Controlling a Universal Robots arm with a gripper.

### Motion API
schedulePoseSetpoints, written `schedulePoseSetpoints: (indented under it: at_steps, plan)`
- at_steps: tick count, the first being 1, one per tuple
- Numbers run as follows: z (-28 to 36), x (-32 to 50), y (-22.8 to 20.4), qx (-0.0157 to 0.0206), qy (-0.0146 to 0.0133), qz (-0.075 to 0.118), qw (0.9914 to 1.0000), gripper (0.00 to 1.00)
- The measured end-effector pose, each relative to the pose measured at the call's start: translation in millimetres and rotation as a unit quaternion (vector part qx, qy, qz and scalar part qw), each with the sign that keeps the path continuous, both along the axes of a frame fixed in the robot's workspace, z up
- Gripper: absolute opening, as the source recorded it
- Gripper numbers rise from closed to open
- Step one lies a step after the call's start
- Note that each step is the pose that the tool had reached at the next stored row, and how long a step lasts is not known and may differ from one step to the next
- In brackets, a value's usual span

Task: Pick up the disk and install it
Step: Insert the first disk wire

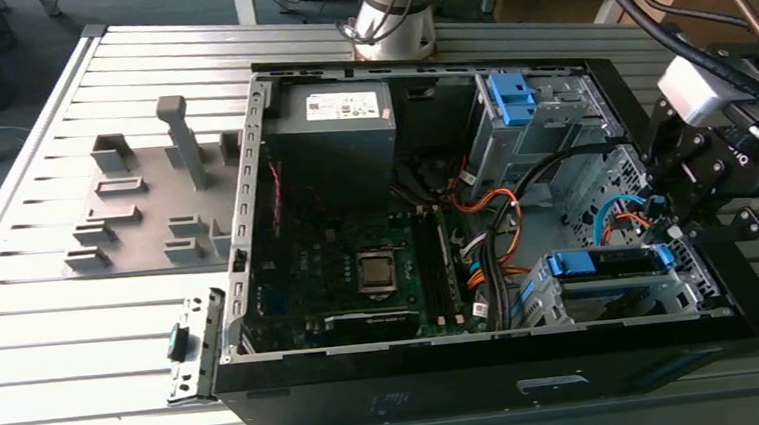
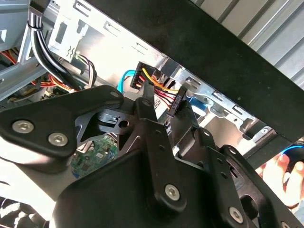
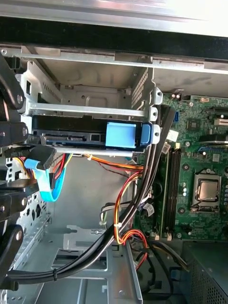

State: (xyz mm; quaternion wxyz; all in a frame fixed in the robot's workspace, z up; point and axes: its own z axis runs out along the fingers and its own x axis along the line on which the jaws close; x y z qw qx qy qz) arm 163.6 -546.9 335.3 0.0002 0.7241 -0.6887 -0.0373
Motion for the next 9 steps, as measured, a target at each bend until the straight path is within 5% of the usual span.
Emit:
schedulePoseSetpoints:
  at_steps: [9]
  plan:
    - [0.0, 0.0, 0.0, 0.0005, 0.0000, 0.000, 1.00000, 0.19]
